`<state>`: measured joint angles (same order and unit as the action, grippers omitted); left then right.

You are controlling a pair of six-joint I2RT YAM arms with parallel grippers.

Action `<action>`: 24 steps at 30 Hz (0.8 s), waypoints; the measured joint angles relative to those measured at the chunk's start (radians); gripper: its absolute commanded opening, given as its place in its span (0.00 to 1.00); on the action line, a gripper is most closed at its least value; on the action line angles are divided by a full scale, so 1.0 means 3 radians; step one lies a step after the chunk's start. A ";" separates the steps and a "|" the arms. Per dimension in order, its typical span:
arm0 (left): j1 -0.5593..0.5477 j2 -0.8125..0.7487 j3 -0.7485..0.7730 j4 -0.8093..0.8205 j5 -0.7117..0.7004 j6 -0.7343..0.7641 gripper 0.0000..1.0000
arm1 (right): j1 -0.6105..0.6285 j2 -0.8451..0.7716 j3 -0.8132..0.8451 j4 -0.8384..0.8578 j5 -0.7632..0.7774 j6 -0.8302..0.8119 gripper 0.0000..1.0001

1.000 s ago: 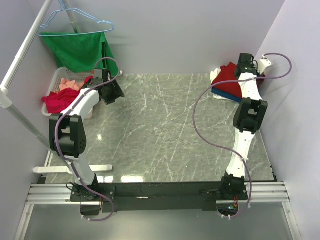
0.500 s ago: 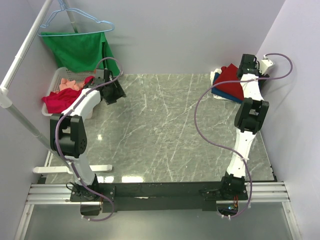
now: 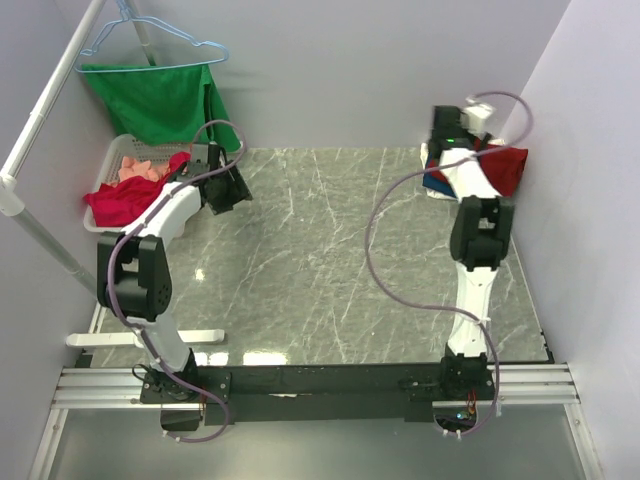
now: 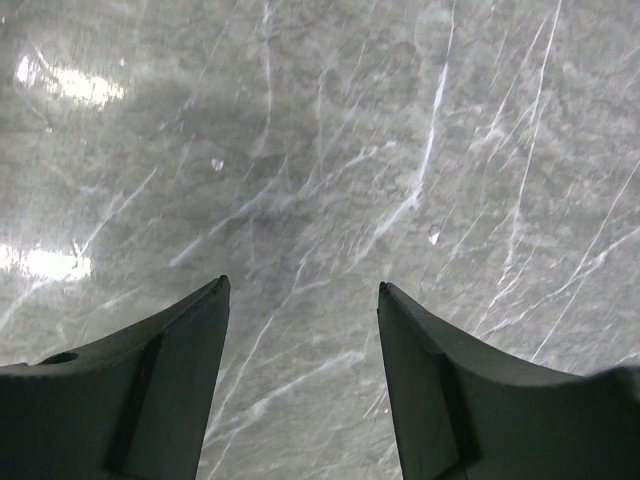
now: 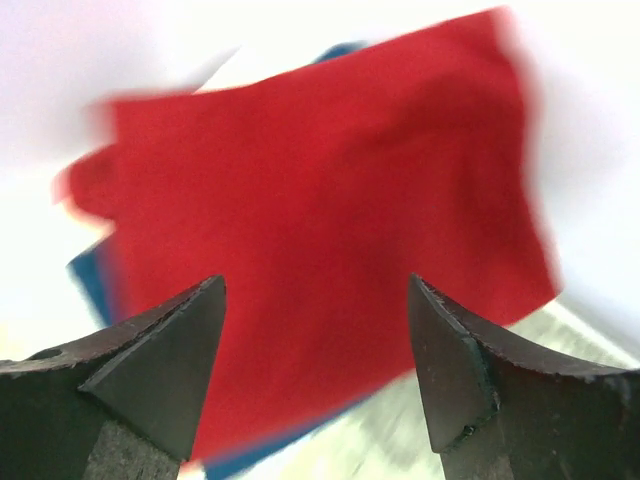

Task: Fold and stack the t-shirts
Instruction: Neatly place the folded tshirt to the corner

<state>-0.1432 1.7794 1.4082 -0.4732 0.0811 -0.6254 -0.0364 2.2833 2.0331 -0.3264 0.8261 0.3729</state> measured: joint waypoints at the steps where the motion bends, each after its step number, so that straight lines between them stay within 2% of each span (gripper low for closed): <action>1: -0.0004 -0.0032 -0.0039 -0.0001 0.0000 0.0013 0.66 | 0.0123 0.0003 0.0027 -0.0001 0.0058 -0.0052 0.79; 5: -0.0013 -0.0155 -0.0132 -0.0020 -0.0018 0.0050 0.66 | 0.0512 0.0019 0.0181 -0.0027 0.0161 -0.0130 0.80; 8: -0.0014 -0.0249 -0.0155 -0.0038 -0.0050 0.0094 0.66 | 0.0624 0.0028 0.0315 -0.0145 0.0156 -0.0107 0.79; 16: -0.0014 -0.0444 -0.0216 -0.0052 -0.0086 0.0132 0.66 | 0.0493 0.0108 0.0493 -0.0542 0.0094 -0.0047 0.79; 24: -0.0015 -0.0458 -0.0299 -0.0102 -0.0230 0.0100 0.66 | 0.0336 0.0178 0.0525 -0.1006 -0.0573 0.0008 0.75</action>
<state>-0.1478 1.6421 1.3186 -0.5037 0.0120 -0.5953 0.0643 2.3367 2.1906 -0.6281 0.6540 0.3752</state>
